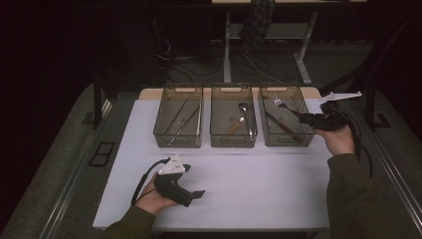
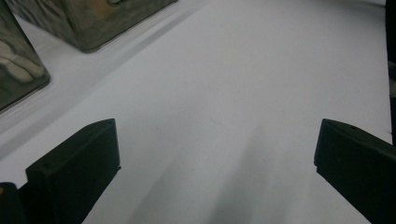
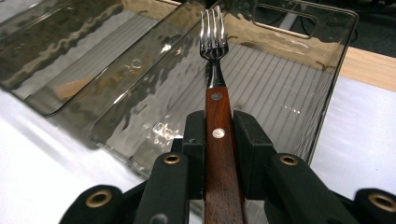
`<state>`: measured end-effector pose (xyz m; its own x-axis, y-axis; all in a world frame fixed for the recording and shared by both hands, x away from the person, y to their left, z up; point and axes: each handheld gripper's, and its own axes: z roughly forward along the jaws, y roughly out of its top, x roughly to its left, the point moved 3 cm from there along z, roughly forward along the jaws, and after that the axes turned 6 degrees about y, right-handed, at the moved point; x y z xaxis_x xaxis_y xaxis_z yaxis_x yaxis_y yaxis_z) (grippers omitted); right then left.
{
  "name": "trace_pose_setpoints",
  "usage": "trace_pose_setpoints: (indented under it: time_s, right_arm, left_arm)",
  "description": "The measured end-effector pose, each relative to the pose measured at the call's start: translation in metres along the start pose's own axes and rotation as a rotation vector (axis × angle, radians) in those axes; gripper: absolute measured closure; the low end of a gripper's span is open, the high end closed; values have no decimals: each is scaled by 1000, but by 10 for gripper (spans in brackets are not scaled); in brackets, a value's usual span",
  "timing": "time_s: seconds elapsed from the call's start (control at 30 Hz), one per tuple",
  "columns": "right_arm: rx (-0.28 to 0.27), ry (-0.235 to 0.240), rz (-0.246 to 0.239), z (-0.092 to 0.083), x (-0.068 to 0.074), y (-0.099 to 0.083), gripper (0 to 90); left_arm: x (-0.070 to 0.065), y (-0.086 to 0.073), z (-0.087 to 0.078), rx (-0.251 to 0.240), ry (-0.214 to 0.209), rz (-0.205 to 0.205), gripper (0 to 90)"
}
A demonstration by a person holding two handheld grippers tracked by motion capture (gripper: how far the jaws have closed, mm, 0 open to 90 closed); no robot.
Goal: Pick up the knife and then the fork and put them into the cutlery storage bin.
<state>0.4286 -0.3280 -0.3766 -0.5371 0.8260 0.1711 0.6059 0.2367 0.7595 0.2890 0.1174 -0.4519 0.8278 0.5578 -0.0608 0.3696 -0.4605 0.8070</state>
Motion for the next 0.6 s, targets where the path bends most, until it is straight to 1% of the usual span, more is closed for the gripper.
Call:
trace_pose_setpoints:
  time_s: [0.13,0.27,0.4,0.5,0.6]
  right_arm:
    - [24,-22,14,10,-4,6,752]
    - [67,-56,25,23,-8,10,751]
    - [89,-65,57,39,-12,13,752]
    - [116,-78,53,50,-13,15,751]
    - [132,-89,65,59,-13,16,751]
  left_arm:
    - [0,0,0,1,-2,1,0]
    - [0,0,2,2,-3,1,0]
    - [0,0,2,3,-7,4,0]
    - [0,0,2,1,-8,1,0]
    - [0,0,2,-1,-10,0,0]
